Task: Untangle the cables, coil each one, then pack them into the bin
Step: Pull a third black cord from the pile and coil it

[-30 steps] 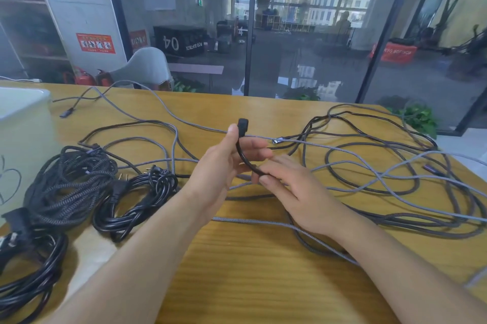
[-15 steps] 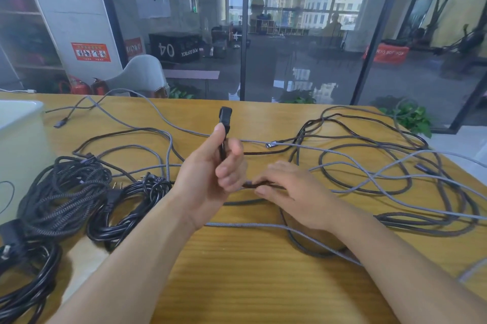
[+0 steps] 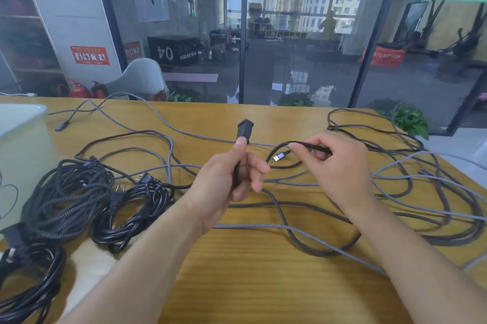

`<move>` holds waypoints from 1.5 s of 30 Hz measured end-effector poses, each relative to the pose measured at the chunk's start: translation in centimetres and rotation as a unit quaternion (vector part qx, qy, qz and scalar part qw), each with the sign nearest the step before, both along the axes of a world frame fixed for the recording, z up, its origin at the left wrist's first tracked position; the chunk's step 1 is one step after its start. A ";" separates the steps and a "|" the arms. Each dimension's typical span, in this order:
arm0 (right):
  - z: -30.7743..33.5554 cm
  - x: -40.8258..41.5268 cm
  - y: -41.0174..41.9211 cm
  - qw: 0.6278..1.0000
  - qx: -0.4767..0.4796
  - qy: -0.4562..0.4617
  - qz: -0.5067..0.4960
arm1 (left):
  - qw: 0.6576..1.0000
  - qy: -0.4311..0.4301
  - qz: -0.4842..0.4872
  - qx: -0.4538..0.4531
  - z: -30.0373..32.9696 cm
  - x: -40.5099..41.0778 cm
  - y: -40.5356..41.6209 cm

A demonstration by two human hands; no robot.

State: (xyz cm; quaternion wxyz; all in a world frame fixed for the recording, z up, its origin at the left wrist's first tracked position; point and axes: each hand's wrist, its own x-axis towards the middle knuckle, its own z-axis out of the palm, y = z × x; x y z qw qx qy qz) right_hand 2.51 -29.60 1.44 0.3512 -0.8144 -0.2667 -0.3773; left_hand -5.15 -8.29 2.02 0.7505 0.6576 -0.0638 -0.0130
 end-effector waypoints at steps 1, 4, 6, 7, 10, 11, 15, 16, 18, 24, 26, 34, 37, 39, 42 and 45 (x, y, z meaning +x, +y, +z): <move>0.1 -0.7 0.7 1.000 0.021 0.009 0.010 | 1.000 -0.003 0.006 0.016 -0.3 0.0 -0.1; -0.1 -2.2 2.7 0.991 0.068 0.096 0.071 | 0.998 -0.013 0.016 0.061 -1.0 0.0 -0.5; -0.3 -3.0 3.5 0.978 0.063 0.160 0.114 | 0.997 -0.022 0.026 0.076 -1.2 0.0 -0.9; -0.4 -3.2 3.7 0.970 0.058 0.193 0.136 | 0.995 -0.027 0.033 0.085 -1.3 0.0 -1.0; -0.4 -3.5 3.9 0.944 0.058 0.267 0.183 | 0.993 -0.038 0.059 0.098 -1.5 0.3 -1.0; -0.4 -3.6 4.0 0.945 0.060 0.266 0.183 | 0.992 -0.040 0.064 0.098 -1.6 0.4 -1.0; -0.7 -4.4 4.3 0.938 0.114 0.260 0.199 | 0.993 -0.038 0.071 0.084 -1.9 0.4 -1.5; -0.8 -4.5 4.4 0.936 0.114 0.261 0.207 | 0.993 -0.039 0.081 0.074 -2.0 0.4 -1.6; -0.7 -4.4 4.3 0.928 0.102 0.269 0.236 | 0.992 -0.042 0.110 0.035 -2.1 0.5 -1.5; -0.4 -3.4 3.2 0.958 0.003 0.203 0.201 | 0.986 -0.053 0.148 -0.061 -1.7 1.0 -0.8; -0.7 -2.2 2.3 0.970 -0.093 0.188 0.121 | 0.982 -0.060 0.149 -0.098 -1.2 1.0 -0.4; -1.3 -1.7 2.4 0.961 -0.159 0.157 0.163 | 0.975 -0.065 0.141 -0.160 -0.4 0.7 0.0; -1.0 -2.9 3.4 0.974 -0.104 0.112 0.165 | 0.973 -0.064 0.132 -0.180 0.0 0.7 0.2; -1.0 -3.6 4.0 0.978 -0.086 0.096 0.165 | 0.978 -0.053 0.113 -0.166 0.0 0.4 -0.2; -1.3 -3.9 4.4 0.971 -0.107 0.105 0.188 | 0.982 -0.038 0.085 -0.166 -0.1 0.2 -0.5; -1.6 -4.0 4.2 0.947 -0.155 0.161 0.230 | 0.977 -0.021 0.074 -0.197 0.0 0.3 -0.2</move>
